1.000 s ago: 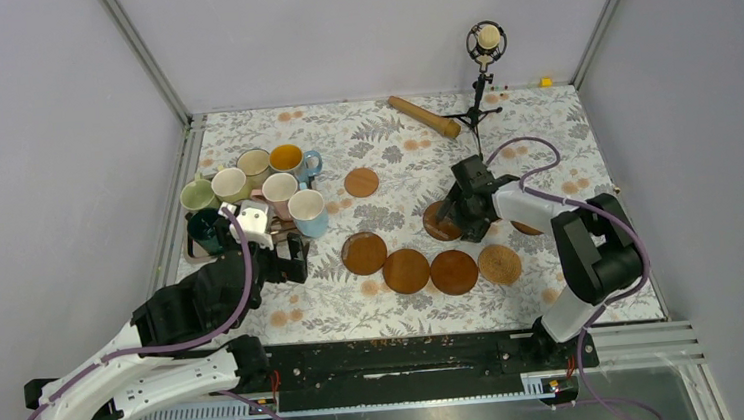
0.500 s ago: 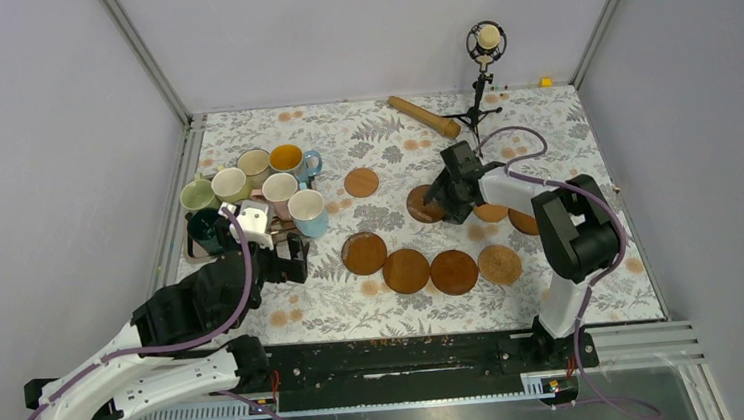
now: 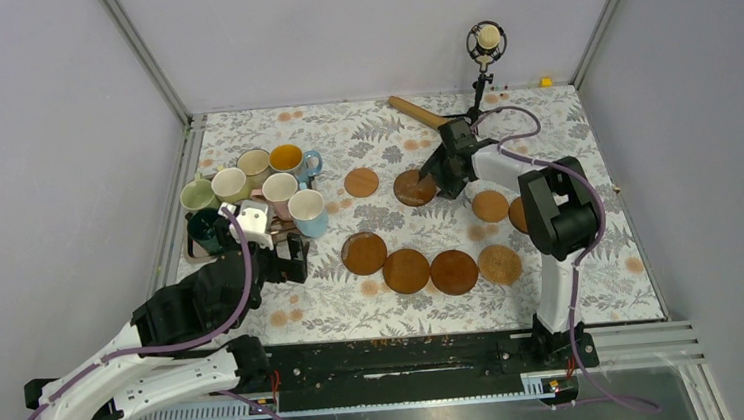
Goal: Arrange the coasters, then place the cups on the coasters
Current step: Move the coaster to the center of the board.
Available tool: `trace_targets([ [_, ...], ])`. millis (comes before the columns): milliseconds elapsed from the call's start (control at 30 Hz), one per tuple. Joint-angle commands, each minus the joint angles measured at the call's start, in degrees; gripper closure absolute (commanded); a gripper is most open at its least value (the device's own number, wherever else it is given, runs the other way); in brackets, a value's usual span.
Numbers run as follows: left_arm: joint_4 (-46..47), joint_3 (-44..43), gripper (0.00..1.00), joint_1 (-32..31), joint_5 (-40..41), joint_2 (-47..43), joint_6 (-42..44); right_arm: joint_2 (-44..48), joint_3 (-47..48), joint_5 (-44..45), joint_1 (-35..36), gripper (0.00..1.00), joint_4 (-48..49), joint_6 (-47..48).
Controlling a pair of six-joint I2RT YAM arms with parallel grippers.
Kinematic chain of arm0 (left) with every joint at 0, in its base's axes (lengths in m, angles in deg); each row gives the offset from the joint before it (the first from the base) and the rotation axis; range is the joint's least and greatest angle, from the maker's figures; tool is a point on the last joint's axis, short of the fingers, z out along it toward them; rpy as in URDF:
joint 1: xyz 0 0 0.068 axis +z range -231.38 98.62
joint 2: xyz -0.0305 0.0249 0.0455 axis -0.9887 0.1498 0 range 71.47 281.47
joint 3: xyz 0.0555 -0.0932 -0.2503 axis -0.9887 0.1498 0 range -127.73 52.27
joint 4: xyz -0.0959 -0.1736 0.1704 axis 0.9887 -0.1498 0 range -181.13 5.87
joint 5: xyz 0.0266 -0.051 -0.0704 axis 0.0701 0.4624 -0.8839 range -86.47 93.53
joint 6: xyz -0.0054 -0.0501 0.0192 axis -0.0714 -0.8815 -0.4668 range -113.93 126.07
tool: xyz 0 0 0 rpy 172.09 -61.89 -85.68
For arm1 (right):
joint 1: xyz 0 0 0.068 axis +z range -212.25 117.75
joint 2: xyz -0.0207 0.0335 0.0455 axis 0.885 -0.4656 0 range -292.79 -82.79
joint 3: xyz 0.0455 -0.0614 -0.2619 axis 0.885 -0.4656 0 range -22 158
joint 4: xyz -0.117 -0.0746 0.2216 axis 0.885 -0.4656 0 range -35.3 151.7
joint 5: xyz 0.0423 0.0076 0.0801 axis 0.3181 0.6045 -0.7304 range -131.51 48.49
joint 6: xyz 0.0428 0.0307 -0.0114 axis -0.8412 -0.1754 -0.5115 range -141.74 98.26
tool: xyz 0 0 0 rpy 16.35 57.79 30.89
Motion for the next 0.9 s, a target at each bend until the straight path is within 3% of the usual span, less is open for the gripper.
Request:
trace_targets([
  [0,2.17,0.57,0.02,0.13,2.08,-1.10,-0.05,2.73,5.00,0.30,0.15,0.31,-4.38,5.69],
  [200,3.16,0.81,0.02,0.13,1.73,-3.13,0.16,4.03,10.89,2.46,3.08,0.28,-5.81,12.43],
  [400,3.98,1.35,0.02,0.09,1.95,-5.24,0.32,-7.26,29.42,2.24,7.34,0.24,-15.95,17.93],
  [733,4.66,1.70,0.02,0.07,1.31,-6.34,0.44,-23.50,49.33,-3.76,9.98,0.23,-18.01,18.20],
  [867,4.67,1.60,0.02,0.11,0.78,-6.05,0.63,-30.21,59.93,-4.41,10.85,0.25,-24.54,18.23],
])
